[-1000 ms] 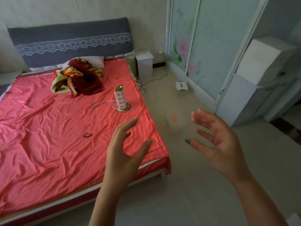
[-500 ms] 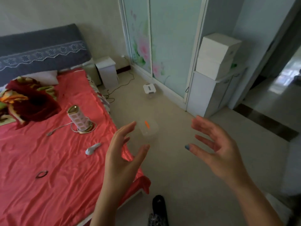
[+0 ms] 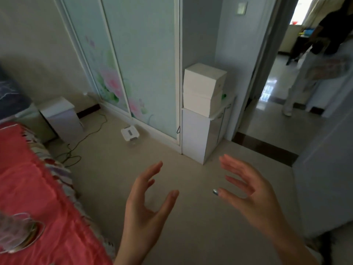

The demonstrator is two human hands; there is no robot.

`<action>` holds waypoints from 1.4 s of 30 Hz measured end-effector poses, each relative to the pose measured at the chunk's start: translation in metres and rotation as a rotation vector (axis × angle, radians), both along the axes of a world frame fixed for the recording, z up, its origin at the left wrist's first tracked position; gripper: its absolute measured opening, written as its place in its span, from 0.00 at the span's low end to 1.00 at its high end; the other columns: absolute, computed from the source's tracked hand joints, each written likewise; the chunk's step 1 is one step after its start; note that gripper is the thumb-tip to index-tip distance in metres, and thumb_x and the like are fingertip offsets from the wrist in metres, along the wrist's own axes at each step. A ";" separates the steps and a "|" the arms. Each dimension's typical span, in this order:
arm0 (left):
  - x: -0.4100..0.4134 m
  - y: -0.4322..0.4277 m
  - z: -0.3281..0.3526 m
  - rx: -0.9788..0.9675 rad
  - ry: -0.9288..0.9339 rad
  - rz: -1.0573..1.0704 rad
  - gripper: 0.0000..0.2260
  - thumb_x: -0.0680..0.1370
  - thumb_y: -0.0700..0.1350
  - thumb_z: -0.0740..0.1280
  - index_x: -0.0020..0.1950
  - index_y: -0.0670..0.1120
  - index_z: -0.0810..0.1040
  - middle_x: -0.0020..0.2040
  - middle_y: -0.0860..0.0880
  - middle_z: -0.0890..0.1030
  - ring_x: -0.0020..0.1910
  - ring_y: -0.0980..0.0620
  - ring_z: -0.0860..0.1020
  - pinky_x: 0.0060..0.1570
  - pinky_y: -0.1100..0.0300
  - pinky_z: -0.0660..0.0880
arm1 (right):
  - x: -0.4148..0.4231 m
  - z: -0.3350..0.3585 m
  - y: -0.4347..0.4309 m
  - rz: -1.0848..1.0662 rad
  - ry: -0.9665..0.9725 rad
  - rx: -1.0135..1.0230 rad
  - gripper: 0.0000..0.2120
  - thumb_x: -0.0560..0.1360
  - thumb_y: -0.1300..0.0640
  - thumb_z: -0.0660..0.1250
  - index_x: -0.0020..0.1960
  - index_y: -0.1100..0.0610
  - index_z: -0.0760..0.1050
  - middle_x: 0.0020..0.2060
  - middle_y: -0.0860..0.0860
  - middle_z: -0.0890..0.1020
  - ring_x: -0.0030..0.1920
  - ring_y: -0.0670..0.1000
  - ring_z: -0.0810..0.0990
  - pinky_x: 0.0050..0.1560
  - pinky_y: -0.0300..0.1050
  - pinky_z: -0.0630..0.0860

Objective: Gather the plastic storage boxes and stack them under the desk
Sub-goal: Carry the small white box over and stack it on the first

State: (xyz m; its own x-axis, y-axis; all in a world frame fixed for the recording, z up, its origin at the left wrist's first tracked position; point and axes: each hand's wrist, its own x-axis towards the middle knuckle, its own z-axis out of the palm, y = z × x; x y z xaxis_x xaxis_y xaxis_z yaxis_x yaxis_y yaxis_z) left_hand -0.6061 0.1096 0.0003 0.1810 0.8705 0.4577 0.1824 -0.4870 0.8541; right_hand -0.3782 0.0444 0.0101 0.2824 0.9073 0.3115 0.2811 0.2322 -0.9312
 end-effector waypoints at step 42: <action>0.103 0.536 -0.020 -0.111 0.067 0.446 0.24 0.71 0.50 0.73 0.66 0.56 0.73 0.65 0.62 0.77 0.67 0.59 0.74 0.62 0.68 0.71 | 0.141 -0.008 0.629 0.322 -0.071 -0.104 0.33 0.63 0.52 0.75 0.67 0.46 0.73 0.61 0.35 0.79 0.63 0.37 0.77 0.54 0.28 0.75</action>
